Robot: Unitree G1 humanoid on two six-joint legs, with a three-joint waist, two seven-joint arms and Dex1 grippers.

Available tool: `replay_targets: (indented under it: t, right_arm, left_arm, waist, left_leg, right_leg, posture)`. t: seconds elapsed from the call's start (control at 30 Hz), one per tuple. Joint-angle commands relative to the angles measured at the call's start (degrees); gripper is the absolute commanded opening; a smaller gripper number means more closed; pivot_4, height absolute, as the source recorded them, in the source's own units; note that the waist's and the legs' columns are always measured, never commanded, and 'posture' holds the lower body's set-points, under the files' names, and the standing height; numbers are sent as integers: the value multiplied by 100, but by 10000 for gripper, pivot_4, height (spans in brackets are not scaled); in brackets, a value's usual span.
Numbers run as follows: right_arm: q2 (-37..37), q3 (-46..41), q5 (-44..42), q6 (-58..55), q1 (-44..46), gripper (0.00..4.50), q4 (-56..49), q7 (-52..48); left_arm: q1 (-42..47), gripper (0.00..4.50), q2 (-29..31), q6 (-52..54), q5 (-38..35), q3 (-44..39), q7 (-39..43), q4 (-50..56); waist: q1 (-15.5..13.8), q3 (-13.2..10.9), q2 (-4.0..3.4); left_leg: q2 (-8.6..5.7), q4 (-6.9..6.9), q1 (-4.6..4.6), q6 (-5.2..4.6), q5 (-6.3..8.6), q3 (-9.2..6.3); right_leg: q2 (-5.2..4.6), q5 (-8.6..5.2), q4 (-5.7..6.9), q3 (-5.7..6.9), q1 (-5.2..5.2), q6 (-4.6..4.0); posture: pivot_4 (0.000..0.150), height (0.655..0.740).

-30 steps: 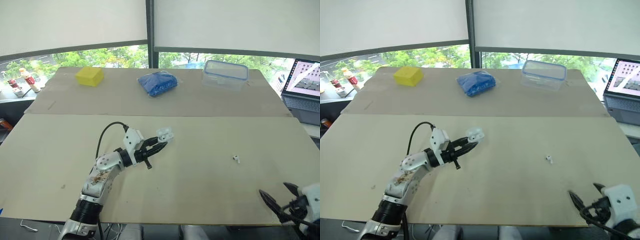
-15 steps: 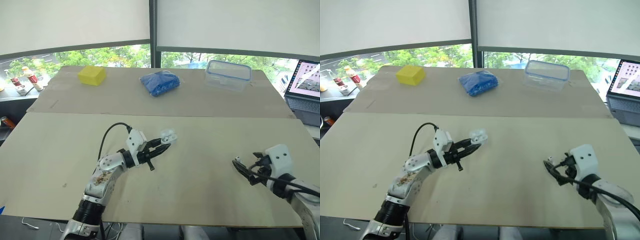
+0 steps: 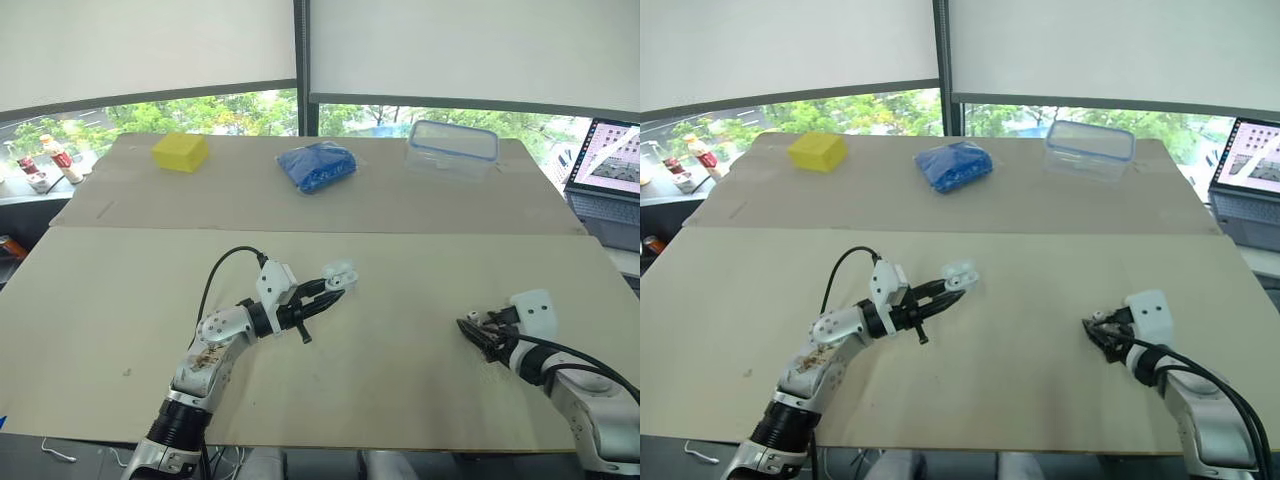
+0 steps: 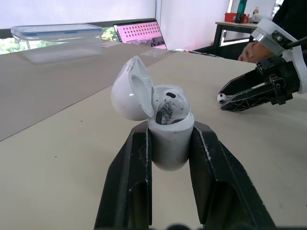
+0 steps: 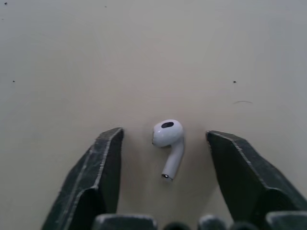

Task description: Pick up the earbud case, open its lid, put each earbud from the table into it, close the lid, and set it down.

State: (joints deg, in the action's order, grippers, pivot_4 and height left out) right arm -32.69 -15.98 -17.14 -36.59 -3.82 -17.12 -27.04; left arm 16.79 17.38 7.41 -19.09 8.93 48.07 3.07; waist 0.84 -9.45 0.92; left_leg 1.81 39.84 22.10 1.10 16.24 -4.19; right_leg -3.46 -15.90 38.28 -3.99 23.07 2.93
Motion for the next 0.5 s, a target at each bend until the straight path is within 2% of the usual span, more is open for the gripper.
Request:
replay_targets:
  t: [0.03,0.13,0.17,0.37,0.5]
  right_arm:
    - [-92,71,-6,-62,-61,15825,56,-107]
    - [-175,109,-17,-66,-58,5344,15,-246]
    - [-242,133,-8,-33,-69,3105,-15,-323]
    - [-1059,251,-159,410,-391,3081,-552,-1467]
    - [-1886,133,-170,1212,-673,3081,-578,-2686]
  left_arm:
    - [55,5688,-6,-81,-29,-24,37,181]
    - [65,5688,-15,-77,-28,-12,38,185]
    - [66,5688,-16,-74,-29,-12,38,190]
    - [-65,5688,38,5,-66,-34,11,386]
    - [-288,5688,88,107,-91,-24,-54,722]
  waist:
    - [-8,0,0]
    - [-5,0,0]
    - [-5,0,0]
    - [-8,0,0]
    - [2,-2,-2]
  left_leg:
    - [0,0,0,0,0,0]
    - [0,0,0,0,0,0]
    - [0,0,0,0,0,0]
    - [0,-1,2,0,0,0]
    - [-1,0,2,0,0,1]
  right_leg:
    - [0,0,0,0,0,0]
    - [0,0,0,0,0,0]
    - [0,0,0,0,1,0]
    - [0,0,-1,0,2,1]
    - [-1,0,-3,-1,2,1]
  posture:
    - [1500,6859]
    - [1500,6859]
    - [1500,6859]
    - [1500,6859]
    - [1500,6859]
